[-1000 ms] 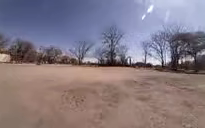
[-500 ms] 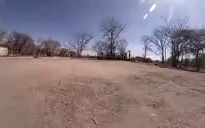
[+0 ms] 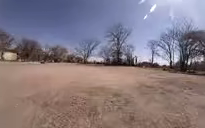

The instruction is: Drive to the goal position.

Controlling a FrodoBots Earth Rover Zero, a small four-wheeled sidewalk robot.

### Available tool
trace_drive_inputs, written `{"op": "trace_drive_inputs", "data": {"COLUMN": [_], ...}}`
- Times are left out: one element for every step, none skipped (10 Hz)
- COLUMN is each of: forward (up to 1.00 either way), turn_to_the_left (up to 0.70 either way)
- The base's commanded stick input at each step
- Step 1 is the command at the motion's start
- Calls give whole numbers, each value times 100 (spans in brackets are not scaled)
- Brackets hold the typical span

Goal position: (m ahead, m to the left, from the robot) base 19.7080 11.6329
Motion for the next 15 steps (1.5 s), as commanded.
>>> {"op": "trace_drive_inputs", "data": {"forward": [100,100,100,100,100,100,100,100,100,100,100,100,100,100,100], "turn_to_the_left": [0,0,0,0,0,0,0,0,0,0,0,0,0,0,0]}}
